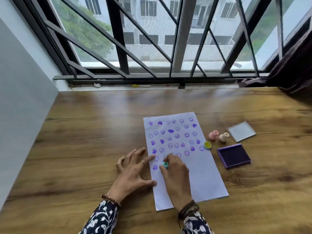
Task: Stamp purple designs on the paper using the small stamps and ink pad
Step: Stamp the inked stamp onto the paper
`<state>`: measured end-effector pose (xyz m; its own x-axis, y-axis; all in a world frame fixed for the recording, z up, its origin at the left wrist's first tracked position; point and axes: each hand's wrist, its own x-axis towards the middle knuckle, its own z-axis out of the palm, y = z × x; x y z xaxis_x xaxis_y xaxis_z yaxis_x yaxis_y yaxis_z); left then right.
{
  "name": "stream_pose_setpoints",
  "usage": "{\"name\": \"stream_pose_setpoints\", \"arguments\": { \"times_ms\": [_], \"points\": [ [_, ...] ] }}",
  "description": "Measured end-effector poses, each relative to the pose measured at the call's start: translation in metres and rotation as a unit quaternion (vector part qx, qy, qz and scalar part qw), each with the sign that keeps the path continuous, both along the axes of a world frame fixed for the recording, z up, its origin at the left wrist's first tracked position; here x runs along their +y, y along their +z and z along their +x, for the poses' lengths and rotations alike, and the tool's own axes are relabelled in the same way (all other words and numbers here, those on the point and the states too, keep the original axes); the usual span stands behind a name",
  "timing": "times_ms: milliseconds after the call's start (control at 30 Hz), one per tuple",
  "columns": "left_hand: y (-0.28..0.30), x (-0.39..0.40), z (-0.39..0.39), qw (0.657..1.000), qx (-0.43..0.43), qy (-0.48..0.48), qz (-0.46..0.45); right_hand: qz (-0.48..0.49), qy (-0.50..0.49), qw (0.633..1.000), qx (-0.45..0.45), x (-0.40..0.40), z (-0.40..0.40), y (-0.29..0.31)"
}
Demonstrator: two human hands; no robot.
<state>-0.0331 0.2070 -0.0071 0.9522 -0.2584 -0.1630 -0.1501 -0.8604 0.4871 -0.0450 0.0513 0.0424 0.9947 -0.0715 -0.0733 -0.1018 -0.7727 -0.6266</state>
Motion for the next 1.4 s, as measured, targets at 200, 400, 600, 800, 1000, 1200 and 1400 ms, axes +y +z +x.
{"name": "stream_pose_setpoints", "arguments": {
  "times_ms": [200,400,600,800,1000,1200,1400],
  "points": [
    [0.000,0.000,0.000,1.000,0.003,-0.004,-0.006,-0.031,0.026,0.998,-0.040,-0.002,-0.001,-0.011],
    [0.003,-0.001,0.001,1.000,0.008,0.003,-0.016,0.108,-0.060,0.992,0.038,-0.025,0.011,-0.010],
    [0.002,-0.004,-0.002,0.999,0.006,0.014,-0.038,0.614,-0.263,0.726,0.162,-0.082,0.014,0.003],
    [0.017,-0.045,0.011,0.992,-0.102,0.049,-0.058,0.721,-0.297,0.602,0.173,-0.123,0.006,0.019],
    [0.033,-0.145,0.046,0.991,-0.092,-0.006,-0.100,0.741,-0.313,0.577,0.142,-0.160,0.005,0.029],
    [0.020,-0.195,0.076,0.995,-0.084,-0.046,-0.037,0.736,-0.310,0.591,0.118,-0.183,0.008,0.028],
    [0.027,-0.204,0.076,0.985,-0.065,0.024,-0.156,0.714,-0.289,0.632,0.086,-0.197,0.008,0.021]
  ]
}}
